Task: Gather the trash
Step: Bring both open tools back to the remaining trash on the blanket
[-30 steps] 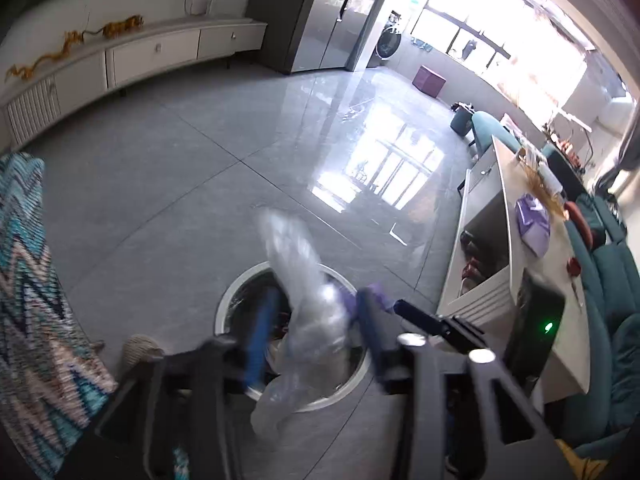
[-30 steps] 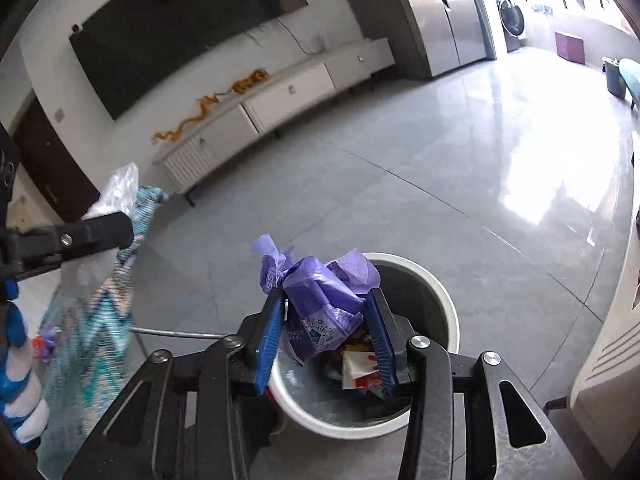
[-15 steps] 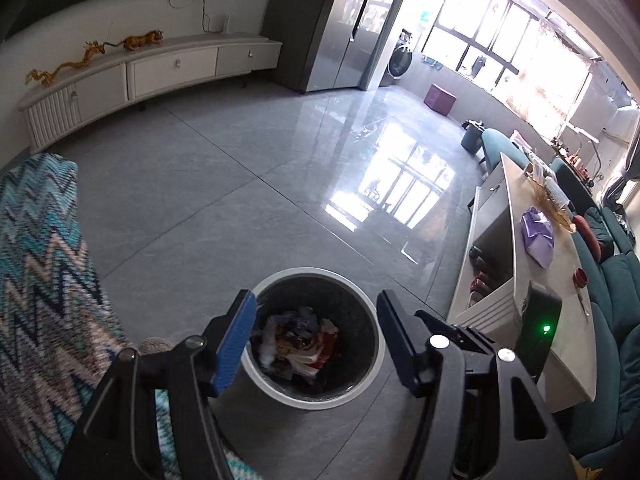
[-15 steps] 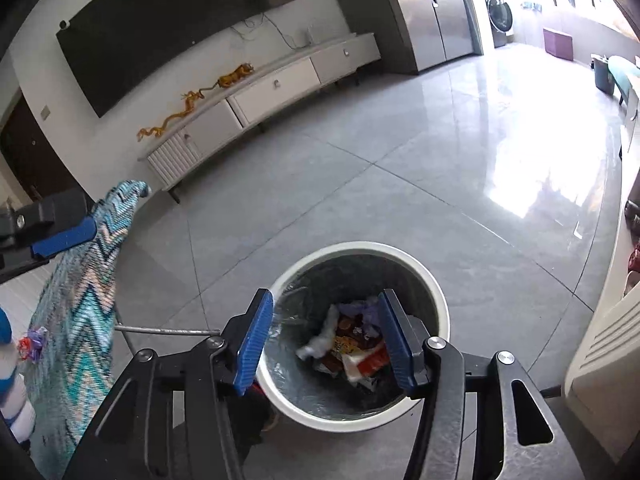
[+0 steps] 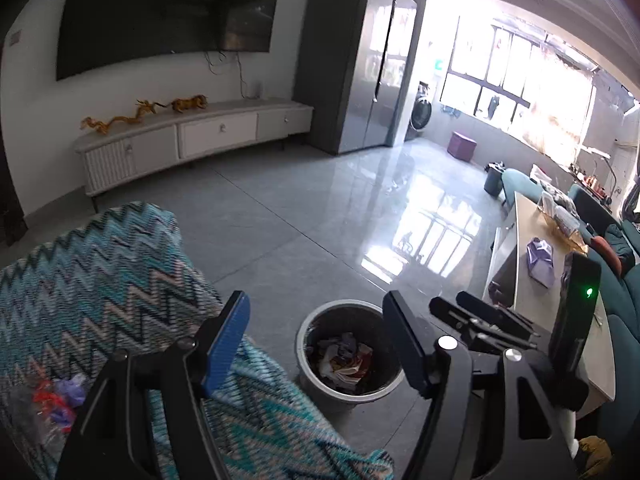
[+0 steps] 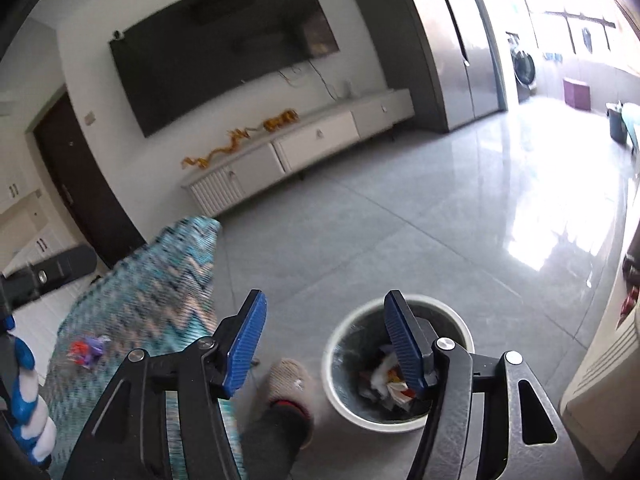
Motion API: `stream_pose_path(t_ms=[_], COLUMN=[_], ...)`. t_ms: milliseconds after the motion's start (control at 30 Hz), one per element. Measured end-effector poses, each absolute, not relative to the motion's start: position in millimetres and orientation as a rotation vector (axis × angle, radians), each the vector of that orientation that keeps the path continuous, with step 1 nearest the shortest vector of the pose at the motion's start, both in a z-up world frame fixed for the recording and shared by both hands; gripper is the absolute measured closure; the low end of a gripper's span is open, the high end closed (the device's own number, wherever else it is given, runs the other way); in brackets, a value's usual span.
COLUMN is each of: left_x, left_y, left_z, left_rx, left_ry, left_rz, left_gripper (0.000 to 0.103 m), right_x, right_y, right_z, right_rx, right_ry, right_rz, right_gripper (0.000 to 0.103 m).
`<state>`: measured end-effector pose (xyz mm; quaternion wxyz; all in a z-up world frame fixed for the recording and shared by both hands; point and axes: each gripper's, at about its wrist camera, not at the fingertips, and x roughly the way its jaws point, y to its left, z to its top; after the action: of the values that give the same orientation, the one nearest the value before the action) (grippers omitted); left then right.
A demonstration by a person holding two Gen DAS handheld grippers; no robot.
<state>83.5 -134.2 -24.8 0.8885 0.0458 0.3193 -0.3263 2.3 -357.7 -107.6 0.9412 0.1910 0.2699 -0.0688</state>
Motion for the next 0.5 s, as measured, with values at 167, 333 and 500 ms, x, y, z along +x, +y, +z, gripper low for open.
stream_pose_path(t_ms=[167,333,500], left_x=[63,39,15], left_y=[-80,-23,30], left_z=[4,27,45], left_rx=[0.079,0.038,0.000], left_ry=[0.586,0.512,0.445], left_rz=[-0.613,-0.549,-0.465], left_gripper=[0.031,0.031,0.025], right_x=[-8,-18,-30], right_y=[-325,-292,-265], right_z=[-72,-44,-19], right_rx=[0.352,0.315,0.278], right_ry=[0.491,0.450,0.418], right_rz=[-0.095,-0.046,-0.004], right_gripper=[0.041,0.040,0.038])
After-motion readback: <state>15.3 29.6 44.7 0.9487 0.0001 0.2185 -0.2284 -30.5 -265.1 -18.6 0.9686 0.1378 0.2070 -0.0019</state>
